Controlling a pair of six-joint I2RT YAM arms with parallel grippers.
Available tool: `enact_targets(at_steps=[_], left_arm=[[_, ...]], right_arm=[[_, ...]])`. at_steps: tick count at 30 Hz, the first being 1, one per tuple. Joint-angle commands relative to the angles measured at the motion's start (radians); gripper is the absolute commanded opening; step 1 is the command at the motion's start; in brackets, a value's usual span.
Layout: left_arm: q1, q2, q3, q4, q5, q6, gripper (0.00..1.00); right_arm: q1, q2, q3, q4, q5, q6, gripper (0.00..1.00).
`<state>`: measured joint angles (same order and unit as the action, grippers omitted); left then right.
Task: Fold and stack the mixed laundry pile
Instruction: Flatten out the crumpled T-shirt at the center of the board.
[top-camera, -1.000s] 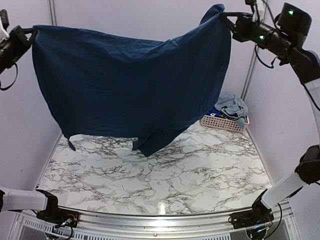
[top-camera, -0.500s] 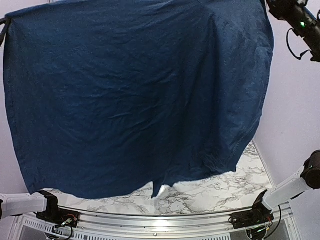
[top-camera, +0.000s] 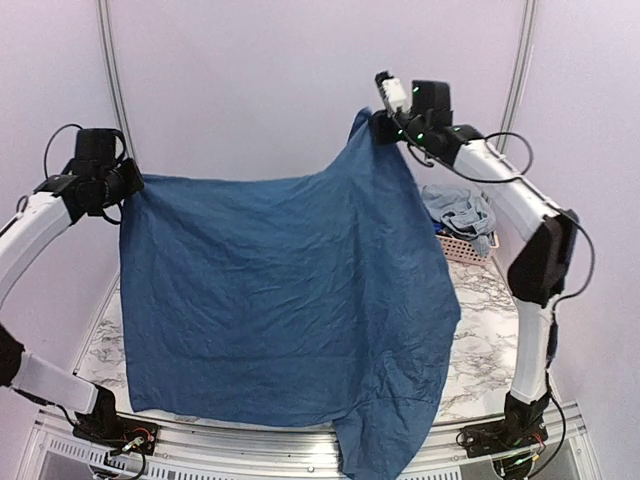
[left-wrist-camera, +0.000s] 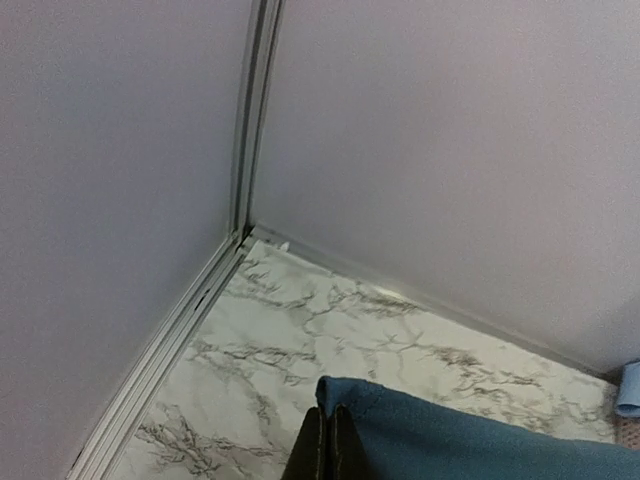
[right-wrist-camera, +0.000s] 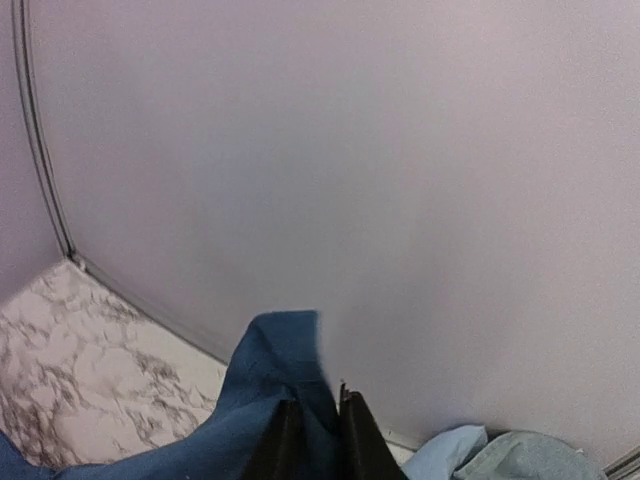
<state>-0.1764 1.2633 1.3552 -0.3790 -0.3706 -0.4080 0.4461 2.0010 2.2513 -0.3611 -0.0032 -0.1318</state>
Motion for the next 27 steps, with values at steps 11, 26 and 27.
enact_targets(at_steps=[11, 26, 27], left_arm=[[0.104, 0.4, 0.126, -0.056, 0.03, -0.032, 0.99], [0.072, 0.25, -0.334, -0.082, 0.296, -0.132, 0.97], [0.072, 0.265, -0.345, -0.081, 0.301, -0.136, 0.96]], right_arm=[[-0.009, 0.153, 0.018, -0.153, 0.024, 0.102, 0.98], [0.112, 0.046, -0.543, -0.189, -0.231, 0.211, 0.84], [0.112, 0.053, -0.557, -0.186, -0.235, 0.22, 0.84]])
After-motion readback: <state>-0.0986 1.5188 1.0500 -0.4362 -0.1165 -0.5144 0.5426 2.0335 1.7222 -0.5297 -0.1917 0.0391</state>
